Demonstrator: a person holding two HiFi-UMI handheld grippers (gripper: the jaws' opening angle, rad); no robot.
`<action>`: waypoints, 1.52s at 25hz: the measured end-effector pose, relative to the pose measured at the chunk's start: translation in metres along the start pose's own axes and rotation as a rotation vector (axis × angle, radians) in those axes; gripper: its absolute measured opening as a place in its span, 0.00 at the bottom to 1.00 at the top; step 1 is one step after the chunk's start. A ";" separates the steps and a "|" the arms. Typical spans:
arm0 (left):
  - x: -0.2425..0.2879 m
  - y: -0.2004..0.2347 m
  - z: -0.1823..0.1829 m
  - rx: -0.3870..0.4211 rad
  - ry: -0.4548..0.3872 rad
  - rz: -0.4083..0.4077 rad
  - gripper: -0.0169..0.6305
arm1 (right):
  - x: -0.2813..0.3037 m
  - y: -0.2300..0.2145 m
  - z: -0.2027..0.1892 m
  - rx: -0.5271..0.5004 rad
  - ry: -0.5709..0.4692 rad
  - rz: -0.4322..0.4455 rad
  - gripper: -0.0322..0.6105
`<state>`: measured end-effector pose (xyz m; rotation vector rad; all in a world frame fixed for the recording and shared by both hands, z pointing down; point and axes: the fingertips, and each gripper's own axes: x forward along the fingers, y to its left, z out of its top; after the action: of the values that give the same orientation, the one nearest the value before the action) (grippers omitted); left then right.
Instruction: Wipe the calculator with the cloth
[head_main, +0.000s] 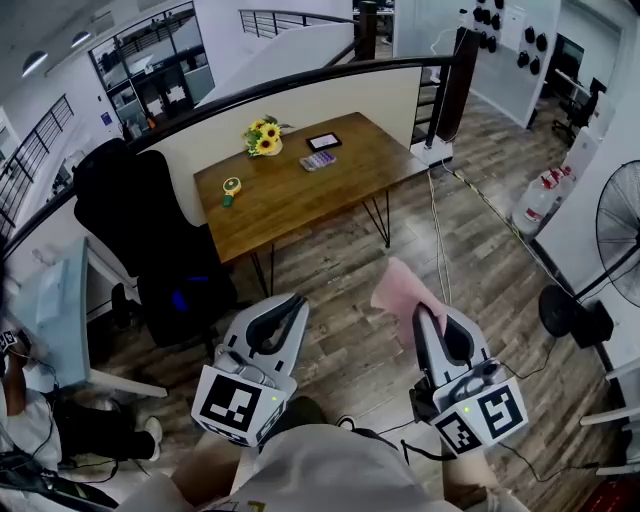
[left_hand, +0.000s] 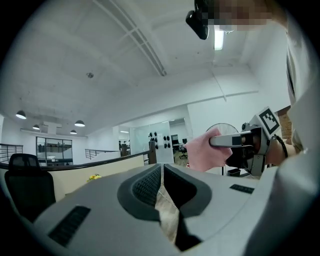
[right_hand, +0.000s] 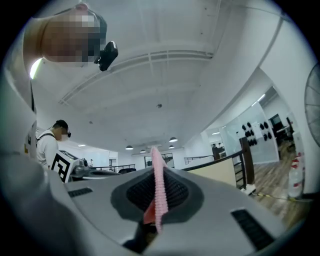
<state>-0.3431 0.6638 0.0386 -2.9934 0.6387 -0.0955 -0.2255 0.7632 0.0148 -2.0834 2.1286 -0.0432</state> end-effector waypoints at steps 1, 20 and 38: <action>0.003 -0.002 -0.004 -0.001 0.004 0.005 0.06 | -0.001 -0.004 -0.003 0.004 0.005 0.004 0.07; 0.099 0.046 -0.024 -0.025 0.018 0.000 0.06 | 0.083 -0.081 -0.028 0.000 0.063 -0.022 0.07; 0.255 0.249 -0.031 -0.052 0.043 0.003 0.06 | 0.332 -0.150 -0.035 -0.003 0.125 -0.027 0.07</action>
<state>-0.2142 0.3307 0.0587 -3.0479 0.6599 -0.1455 -0.0863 0.4250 0.0375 -2.1642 2.1710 -0.1786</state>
